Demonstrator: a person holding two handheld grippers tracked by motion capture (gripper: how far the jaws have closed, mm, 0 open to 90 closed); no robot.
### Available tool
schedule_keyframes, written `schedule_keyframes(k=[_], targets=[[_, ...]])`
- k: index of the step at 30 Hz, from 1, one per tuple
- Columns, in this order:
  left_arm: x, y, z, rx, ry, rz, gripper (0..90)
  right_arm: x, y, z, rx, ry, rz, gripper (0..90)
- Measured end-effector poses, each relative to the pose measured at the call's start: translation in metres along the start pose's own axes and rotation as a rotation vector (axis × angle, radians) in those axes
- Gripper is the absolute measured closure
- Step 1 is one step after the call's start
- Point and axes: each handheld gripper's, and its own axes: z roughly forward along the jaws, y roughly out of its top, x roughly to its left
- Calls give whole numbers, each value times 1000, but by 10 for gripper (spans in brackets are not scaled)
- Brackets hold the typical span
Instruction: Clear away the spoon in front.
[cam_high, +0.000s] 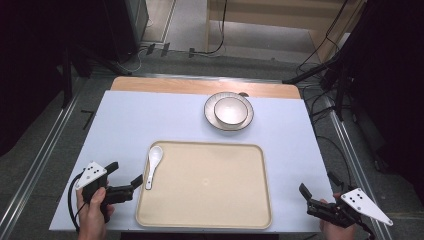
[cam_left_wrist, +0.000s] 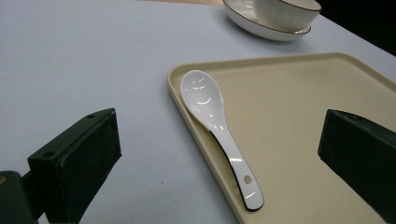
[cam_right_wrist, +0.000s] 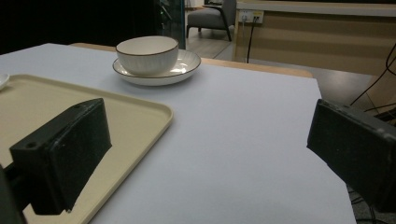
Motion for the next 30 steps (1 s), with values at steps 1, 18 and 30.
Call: schedule_keyframes(k=[1,18,30], targets=[[1,0,-1,1,1,1,0,0,0,0,0,0,1,0],[29,3,-26,-63,43,10,0,-1,0,-1,-3,-3,0,0],[43,4,-46,-98,57,25,0,-1,0,-1,-4,-3,0,0]])
